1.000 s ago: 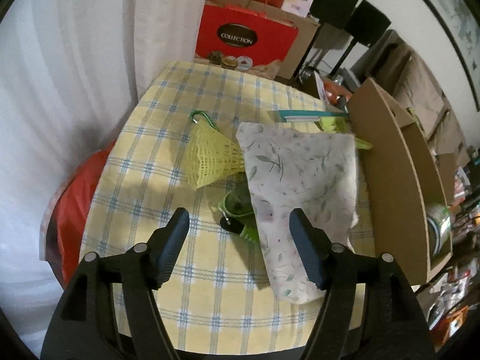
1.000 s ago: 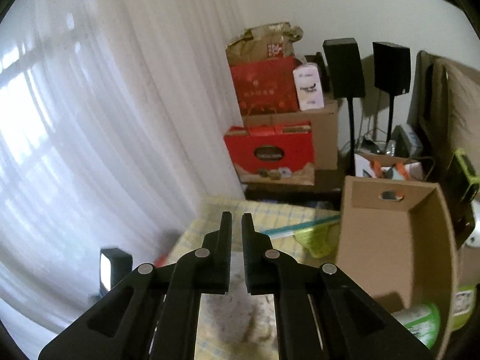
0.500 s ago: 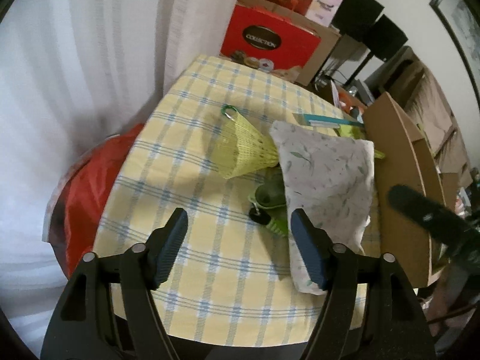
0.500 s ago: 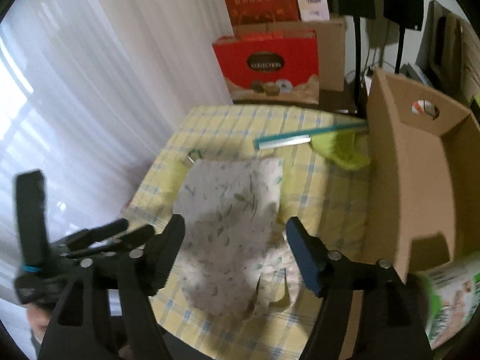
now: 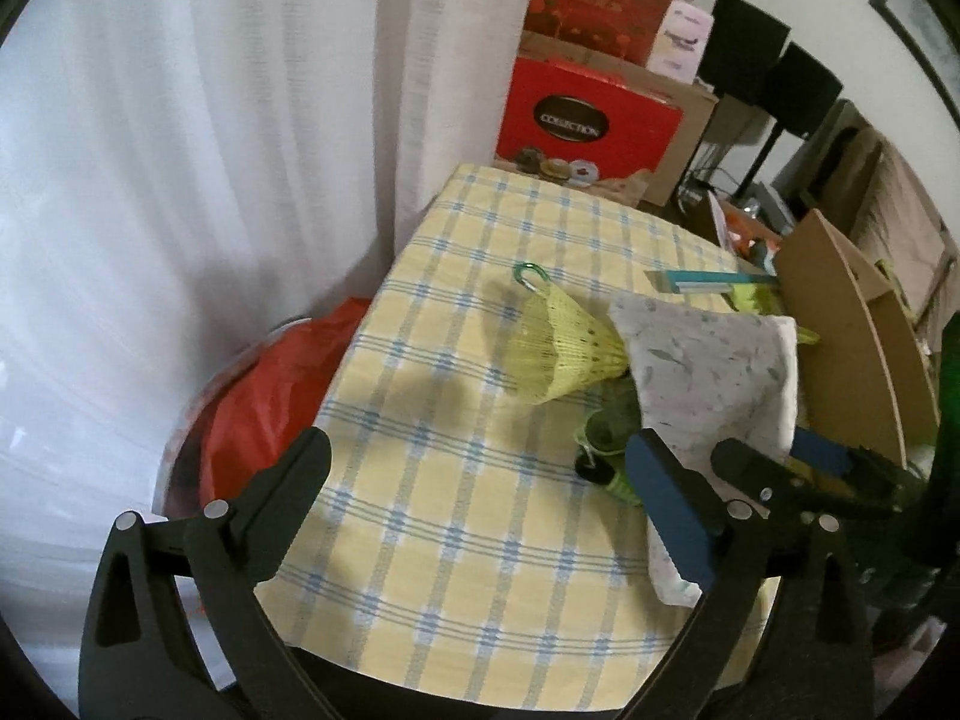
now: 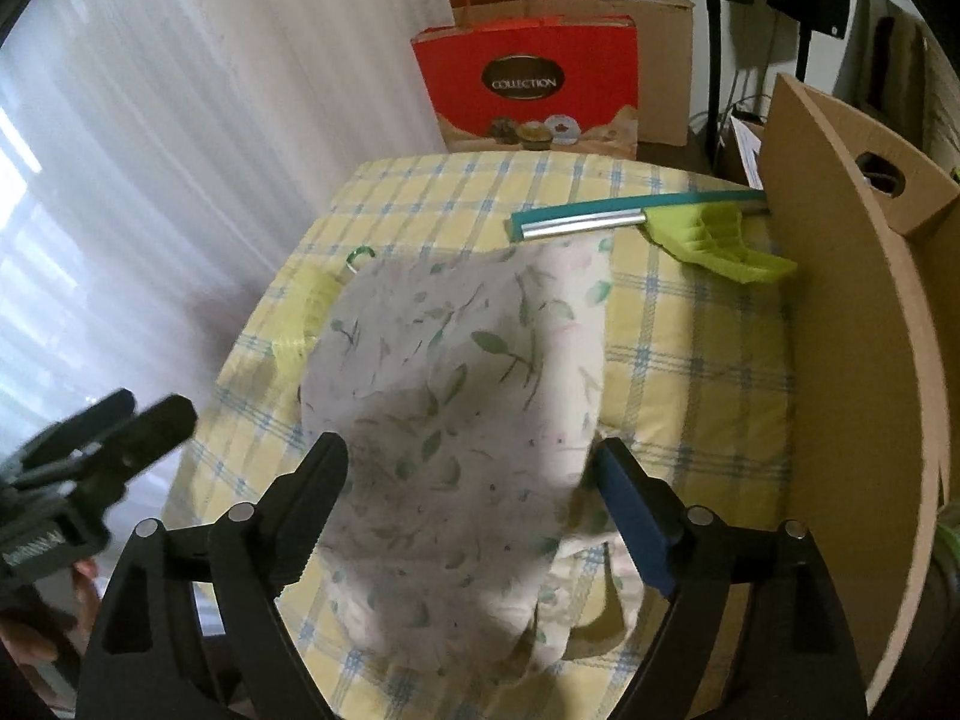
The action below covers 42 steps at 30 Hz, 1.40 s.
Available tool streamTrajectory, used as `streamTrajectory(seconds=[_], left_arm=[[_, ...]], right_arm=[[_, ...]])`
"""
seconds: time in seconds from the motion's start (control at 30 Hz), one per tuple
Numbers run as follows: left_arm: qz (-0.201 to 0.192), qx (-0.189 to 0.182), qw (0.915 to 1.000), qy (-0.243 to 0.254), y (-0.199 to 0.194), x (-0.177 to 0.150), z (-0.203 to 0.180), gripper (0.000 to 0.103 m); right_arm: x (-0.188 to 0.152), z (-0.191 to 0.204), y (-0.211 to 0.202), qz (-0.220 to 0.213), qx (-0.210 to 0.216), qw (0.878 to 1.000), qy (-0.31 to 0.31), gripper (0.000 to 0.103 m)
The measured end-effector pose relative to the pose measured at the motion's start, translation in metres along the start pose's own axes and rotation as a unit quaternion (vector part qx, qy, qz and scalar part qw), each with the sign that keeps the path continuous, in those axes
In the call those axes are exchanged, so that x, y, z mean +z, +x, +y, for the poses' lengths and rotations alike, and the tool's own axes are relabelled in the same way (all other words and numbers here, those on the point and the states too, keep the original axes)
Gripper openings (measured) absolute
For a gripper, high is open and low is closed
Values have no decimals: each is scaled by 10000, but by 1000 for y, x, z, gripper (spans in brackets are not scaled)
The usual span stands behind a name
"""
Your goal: Organize objects
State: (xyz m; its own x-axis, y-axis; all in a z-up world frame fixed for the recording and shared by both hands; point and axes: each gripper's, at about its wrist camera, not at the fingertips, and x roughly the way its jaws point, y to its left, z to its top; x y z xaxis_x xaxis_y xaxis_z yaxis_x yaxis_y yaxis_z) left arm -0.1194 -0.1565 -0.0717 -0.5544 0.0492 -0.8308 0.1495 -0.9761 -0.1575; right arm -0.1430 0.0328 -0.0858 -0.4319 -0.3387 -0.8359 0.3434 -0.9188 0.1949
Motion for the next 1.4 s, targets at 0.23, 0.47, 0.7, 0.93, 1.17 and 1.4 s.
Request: streamTrajectory(seconds=[0.23, 0.47, 0.7, 0.93, 1.17, 1.4], left_arm=[[59, 4, 10000, -45, 2, -1, 8, 99], [96, -116, 9999, -55, 3, -2, 9, 99], [106, -231, 9997, 6, 0, -4, 5, 99], [156, -294, 9994, 35, 0, -5, 1, 99], [259, -373, 9984, 323, 4, -9, -17, 99], [668, -678, 9933, 661, 18, -26, -57, 98]], right_arm=[[-5, 7, 22, 124, -386, 9992, -72, 87], [-7, 7, 19, 135, -407, 9988, -219, 30], [2, -3, -15, -315, -299, 9990, -115, 7], [22, 0, -65, -840, -105, 9963, -171, 5], [44, -4, -127, -1403, 61, 9900, -119, 5], [52, -14, -179, -1794, 169, 9836, -112, 5]])
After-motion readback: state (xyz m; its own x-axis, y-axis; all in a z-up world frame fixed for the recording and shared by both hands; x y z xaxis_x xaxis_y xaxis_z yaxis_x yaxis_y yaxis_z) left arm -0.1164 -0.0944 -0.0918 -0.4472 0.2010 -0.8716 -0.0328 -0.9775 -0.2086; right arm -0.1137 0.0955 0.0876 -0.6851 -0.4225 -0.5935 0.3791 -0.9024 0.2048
